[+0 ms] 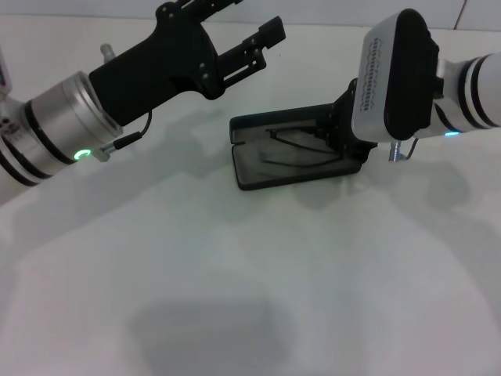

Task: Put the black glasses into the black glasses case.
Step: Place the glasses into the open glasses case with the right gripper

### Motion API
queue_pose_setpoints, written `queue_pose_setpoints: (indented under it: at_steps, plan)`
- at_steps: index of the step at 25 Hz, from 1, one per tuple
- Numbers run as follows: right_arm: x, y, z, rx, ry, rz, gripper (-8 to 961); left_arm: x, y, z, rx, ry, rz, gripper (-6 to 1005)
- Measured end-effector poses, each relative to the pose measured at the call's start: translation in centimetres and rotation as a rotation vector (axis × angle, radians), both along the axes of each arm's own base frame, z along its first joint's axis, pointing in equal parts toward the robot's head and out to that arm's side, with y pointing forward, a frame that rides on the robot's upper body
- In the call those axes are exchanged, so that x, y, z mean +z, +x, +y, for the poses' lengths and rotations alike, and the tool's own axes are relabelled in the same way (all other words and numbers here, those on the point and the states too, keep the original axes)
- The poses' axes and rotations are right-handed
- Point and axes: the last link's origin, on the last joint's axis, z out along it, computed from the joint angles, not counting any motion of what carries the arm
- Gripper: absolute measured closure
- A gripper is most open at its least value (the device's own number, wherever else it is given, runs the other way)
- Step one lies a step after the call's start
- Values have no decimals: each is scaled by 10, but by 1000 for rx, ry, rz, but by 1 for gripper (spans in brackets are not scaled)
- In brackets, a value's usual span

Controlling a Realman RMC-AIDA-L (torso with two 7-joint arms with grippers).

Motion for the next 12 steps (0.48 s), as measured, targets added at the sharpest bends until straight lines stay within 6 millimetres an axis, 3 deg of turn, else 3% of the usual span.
queue_pose_setpoints:
  at_steps: [12]
  plan:
    - [-18,5,-6,89,58,-25,861,4,1,4,1,16,0,299]
